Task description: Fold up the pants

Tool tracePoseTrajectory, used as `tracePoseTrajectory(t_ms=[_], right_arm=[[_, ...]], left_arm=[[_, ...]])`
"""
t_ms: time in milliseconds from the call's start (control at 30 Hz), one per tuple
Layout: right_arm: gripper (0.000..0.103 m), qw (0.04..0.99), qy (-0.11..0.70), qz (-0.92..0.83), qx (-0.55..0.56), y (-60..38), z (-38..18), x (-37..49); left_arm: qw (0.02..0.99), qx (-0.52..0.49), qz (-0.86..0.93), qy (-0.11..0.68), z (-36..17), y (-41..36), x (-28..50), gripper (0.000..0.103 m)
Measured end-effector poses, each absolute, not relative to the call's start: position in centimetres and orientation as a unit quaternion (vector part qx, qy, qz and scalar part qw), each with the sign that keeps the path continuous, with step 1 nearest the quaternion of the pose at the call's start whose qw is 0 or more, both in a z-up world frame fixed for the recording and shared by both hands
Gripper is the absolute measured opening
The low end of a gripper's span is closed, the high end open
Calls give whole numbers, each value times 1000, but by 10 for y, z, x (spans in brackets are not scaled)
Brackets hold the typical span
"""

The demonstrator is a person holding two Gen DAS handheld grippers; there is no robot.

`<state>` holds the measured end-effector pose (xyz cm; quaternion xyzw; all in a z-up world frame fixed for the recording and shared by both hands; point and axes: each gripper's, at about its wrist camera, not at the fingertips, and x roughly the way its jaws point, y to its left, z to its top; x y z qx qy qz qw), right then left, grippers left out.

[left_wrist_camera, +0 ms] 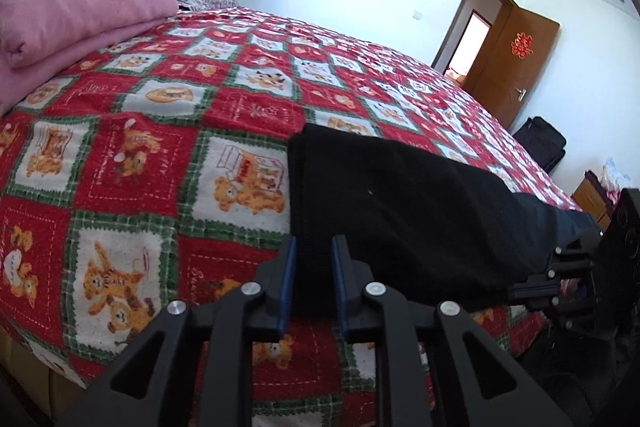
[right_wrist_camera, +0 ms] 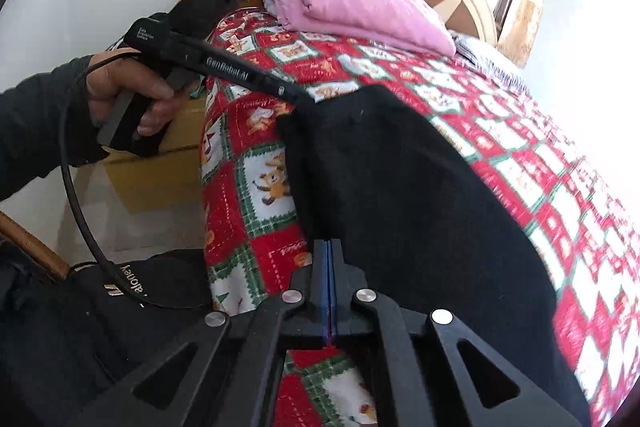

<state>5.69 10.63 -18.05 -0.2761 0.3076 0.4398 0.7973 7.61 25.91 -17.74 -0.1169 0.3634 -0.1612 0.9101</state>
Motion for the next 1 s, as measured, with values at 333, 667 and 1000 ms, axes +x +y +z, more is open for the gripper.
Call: tracePoseTrajectory(t_ms=[333,667,1000], right_arm=[[50,803,298,443,-265,128,-170,73],[5,794,323,427,-289,167,-200,92],[3,794,309,464,-242,162,-171,78]], left_arm=[[913,-116,-164,356,-175,251,76,41],[913,-109,-164,358,-186,241,79,36],[913,-88,-173,360,-169,254,72,6]])
